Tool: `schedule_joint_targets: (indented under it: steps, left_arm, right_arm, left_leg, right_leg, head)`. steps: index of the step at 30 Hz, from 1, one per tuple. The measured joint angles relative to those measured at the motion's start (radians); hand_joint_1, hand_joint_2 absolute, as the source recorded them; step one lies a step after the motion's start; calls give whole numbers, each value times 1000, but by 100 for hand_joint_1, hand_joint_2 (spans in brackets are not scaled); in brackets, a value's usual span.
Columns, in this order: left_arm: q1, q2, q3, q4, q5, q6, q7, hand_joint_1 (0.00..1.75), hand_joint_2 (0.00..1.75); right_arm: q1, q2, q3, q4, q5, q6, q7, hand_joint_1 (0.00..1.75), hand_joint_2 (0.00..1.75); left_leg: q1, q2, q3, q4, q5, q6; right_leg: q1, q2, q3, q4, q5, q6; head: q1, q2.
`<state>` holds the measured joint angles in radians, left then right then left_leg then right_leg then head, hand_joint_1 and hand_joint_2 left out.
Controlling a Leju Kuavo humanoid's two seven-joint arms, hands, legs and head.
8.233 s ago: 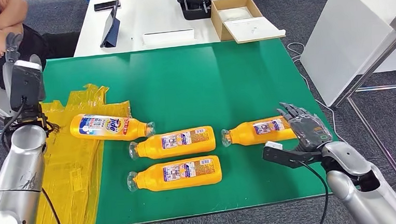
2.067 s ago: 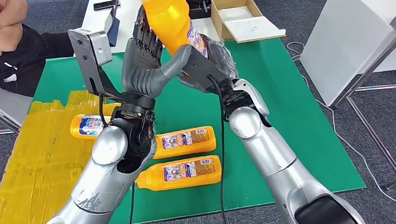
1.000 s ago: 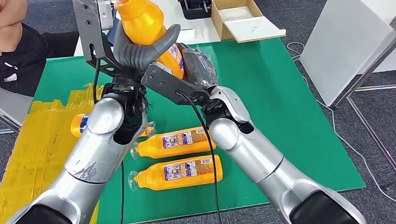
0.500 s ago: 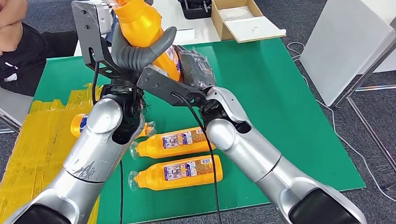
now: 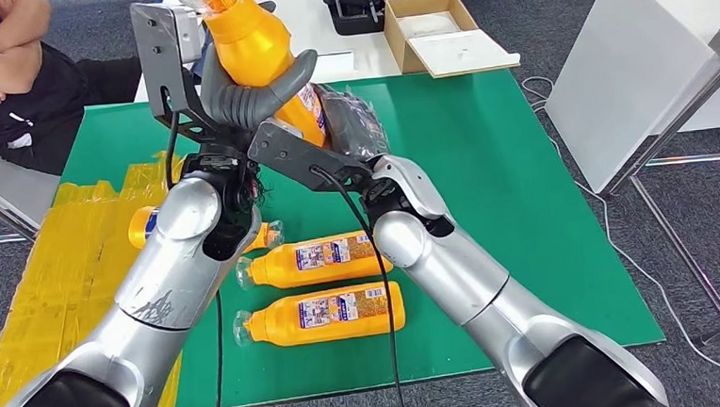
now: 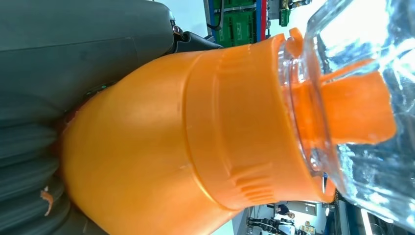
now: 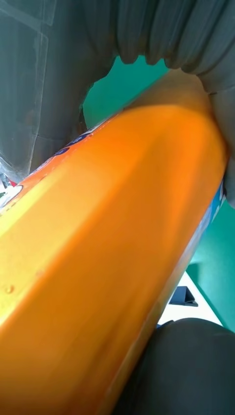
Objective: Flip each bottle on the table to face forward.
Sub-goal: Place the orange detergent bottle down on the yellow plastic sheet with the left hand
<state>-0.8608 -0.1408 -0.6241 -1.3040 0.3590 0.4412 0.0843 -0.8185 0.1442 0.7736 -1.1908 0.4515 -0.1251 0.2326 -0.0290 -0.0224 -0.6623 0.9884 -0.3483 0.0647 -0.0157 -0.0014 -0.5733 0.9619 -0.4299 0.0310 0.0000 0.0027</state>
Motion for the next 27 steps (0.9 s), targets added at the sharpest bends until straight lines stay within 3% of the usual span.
schedule_joint_targets:
  steps: [3,4,17,27]
  left_arm:
    - [-1,0,1,6,0,-7,0,175,175]
    - [-2,0,2,8,0,-9,0,175,175]
    - [-6,21,13,30,-46,-47,-9,175,175]
    - [-8,49,68,58,-130,-58,-35,175,175]
  right_arm:
    - [-2,0,3,8,-5,-1,-4,0,44]
    - [-3,0,6,12,-7,-2,-7,0,0]
    - [-18,-3,30,36,-3,13,-32,0,0]
    - [-25,-38,72,43,75,75,-58,0,0]
  left_leg:
    - [0,0,0,0,0,0]
    - [0,0,0,0,0,0]
    - [0,1,0,0,0,0]
    - [0,1,1,0,0,0]
  right_leg:
    - [0,0,0,0,0,0]
    - [0,0,0,0,0,0]
    - [0,0,0,0,0,0]
    - [0,0,0,0,0,0]
  head:
    - [0,0]
    - [0,0]
    - [0,0]
    - [0,0]
